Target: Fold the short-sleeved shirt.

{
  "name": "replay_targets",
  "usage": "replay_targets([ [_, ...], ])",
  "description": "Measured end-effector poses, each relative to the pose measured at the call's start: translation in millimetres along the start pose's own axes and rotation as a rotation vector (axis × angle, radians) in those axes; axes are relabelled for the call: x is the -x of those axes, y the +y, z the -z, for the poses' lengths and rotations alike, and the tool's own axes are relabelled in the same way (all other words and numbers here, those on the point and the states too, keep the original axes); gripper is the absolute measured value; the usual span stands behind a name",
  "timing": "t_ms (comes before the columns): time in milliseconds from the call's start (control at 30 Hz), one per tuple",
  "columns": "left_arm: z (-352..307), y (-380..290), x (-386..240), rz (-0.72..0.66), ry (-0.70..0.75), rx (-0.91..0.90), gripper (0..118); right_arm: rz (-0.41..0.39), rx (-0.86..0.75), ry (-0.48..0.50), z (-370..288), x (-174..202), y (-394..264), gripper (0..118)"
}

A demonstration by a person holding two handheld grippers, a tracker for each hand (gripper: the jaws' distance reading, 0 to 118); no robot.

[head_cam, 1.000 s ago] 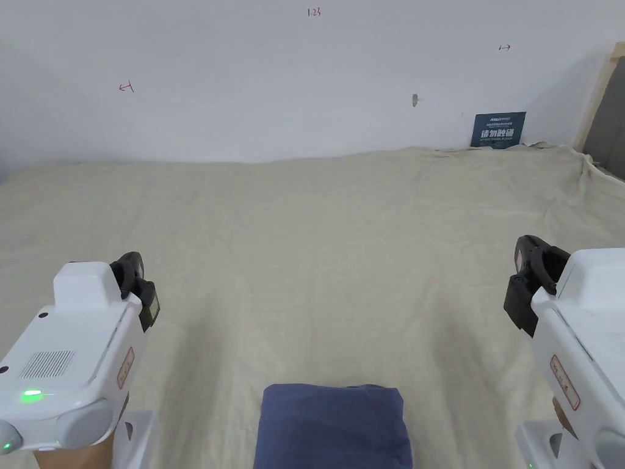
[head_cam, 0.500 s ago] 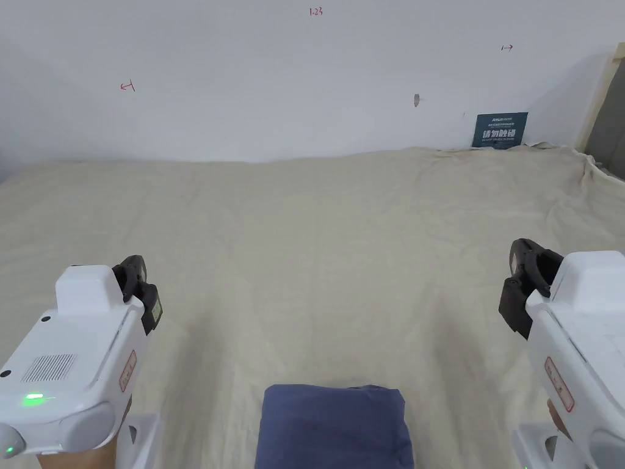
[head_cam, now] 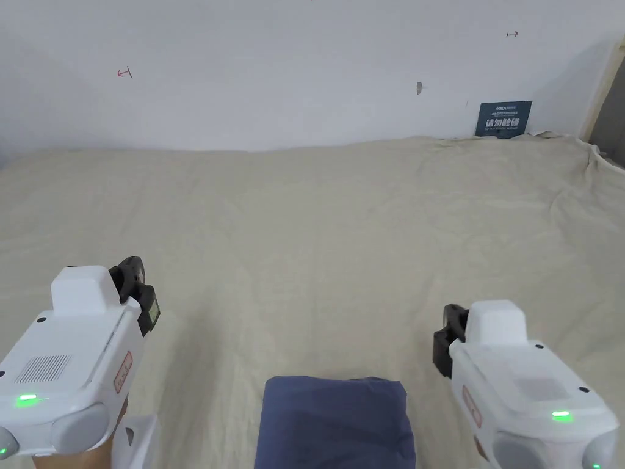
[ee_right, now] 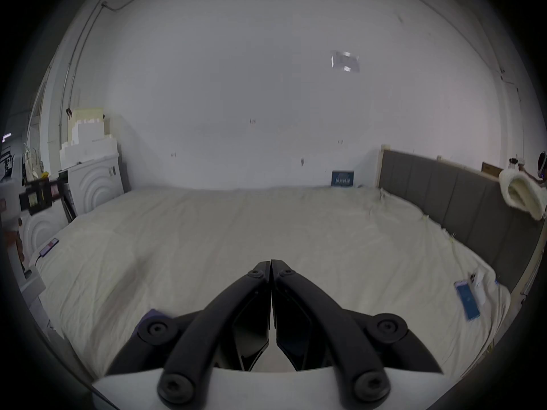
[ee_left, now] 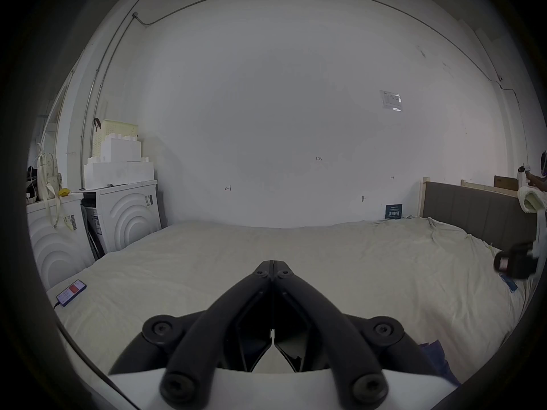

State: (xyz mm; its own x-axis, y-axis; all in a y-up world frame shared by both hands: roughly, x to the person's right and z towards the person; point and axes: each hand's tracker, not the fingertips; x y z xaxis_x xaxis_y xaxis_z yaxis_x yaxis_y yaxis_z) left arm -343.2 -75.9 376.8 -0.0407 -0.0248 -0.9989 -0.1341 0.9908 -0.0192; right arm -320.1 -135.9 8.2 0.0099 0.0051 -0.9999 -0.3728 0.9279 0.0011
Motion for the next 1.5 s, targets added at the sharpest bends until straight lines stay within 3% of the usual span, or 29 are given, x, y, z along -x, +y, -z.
replay_targets([
  [333, 4, -17, 6, -0.001, 0.005, 0.055, 0, -0.027, 0.236, 0.05, 35, 42, -74, 0],
  [600, 7, -34, 11, -0.01, -0.001, 0.118, 0, 0.003, 0.403, 0.084, 55, 58, -126, 0],
  [833, 10, -49, 8, -0.029, -0.03, 0.191, 0, -0.006, 0.407, 0.065, 54, 63, -134, 0],
  [967, 15, -57, 8, -0.134, -0.144, 0.328, 0, -0.013, 0.395, 0.06, 52, 65, -139, 0],
  [1100, 40, -76, 14, -0.385, -0.307, 0.619, 0, -0.012, 0.393, 0.055, 53, 66, -139, 0],
  [1200, 54, -99, 11, -0.47, -0.357, 0.767, 8, 0.007, 0.386, 0.061, 52, 63, -141, 0],
  [1267, 62, -111, 5, -0.464, -0.399, 0.852, 25, 0.016, 0.385, 0.063, 51, 63, -140, 0],
  [1333, 70, -121, 2, -0.479, -0.437, 0.929, 31, 0.017, 0.389, 0.063, 51, 63, -139, 0],
  [1433, 80, -135, -7, -0.464, -0.468, 1.004, 94, 0.012, 0.389, 0.065, 52, 63, -140, 0],
  [1500, 85, -139, -11, -0.446, -0.494, 1.013, 105, 0.017, 0.388, 0.066, 51, 63, -139, 0],
])
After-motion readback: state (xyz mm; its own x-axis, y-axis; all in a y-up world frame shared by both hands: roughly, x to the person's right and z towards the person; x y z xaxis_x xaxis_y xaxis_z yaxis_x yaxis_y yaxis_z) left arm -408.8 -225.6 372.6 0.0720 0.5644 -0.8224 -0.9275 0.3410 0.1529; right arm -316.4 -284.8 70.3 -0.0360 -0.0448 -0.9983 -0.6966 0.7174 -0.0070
